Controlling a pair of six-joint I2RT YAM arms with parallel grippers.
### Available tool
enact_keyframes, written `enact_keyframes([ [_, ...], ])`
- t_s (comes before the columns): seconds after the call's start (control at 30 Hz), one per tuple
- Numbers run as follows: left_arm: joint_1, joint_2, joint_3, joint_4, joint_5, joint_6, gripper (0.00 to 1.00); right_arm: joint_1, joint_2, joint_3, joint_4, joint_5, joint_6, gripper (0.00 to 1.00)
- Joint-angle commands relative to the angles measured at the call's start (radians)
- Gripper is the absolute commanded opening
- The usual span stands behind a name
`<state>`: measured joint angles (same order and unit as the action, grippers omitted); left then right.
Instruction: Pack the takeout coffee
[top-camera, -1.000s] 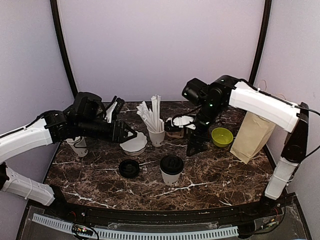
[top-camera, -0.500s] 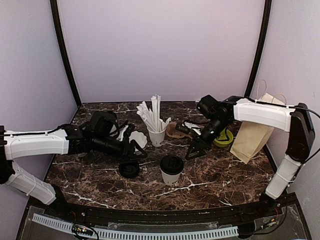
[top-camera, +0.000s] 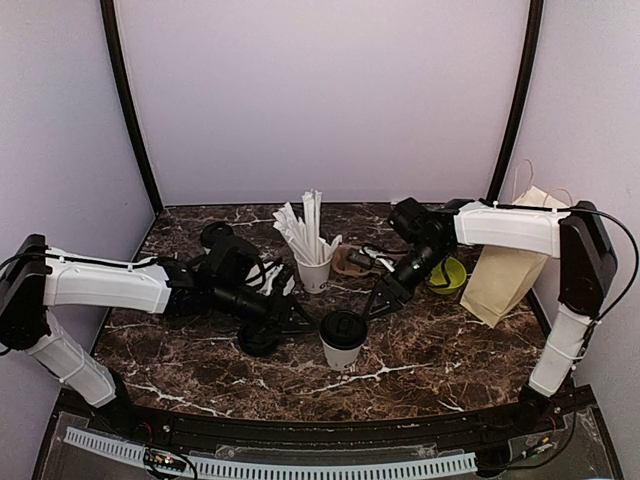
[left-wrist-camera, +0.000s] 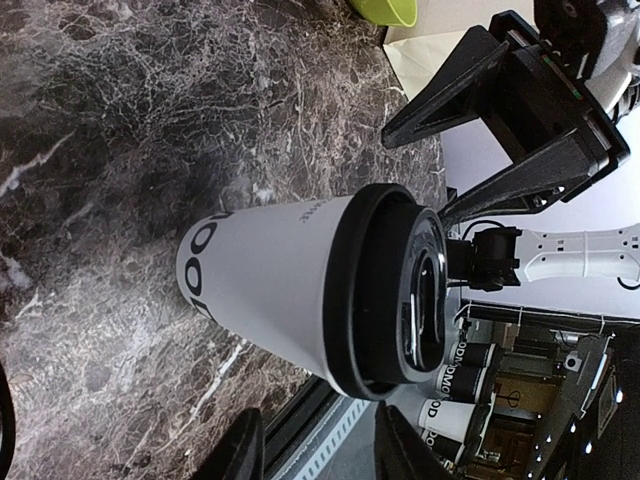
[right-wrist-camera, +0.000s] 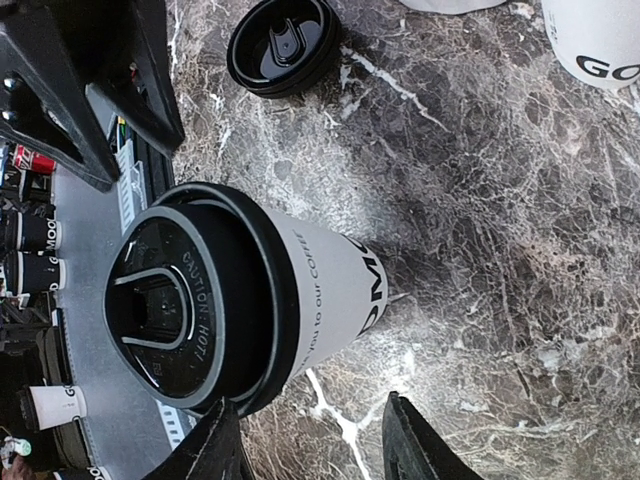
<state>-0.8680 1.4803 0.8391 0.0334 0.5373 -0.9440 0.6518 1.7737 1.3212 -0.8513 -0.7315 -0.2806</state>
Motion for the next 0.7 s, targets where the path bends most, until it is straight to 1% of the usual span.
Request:
enact_keyframes([
  [0.0,-0.006,0.023,0.042,0.063,0.034,-0.008,0.39,-0.006,0.007,-0.010,0.021,-0.039,0.006,0.48],
  [0.33,-0.010,0.091,0.077,0.071,0.075,0.006,0.37,-0.005,0.022,-0.010,0.012,-0.051,-0.003,0.49],
  [0.67,-0.011,0.122,0.077,-0.026,0.057,0.037,0.34,-0.004,0.039,-0.035,0.019,-0.057,-0.012,0.49],
])
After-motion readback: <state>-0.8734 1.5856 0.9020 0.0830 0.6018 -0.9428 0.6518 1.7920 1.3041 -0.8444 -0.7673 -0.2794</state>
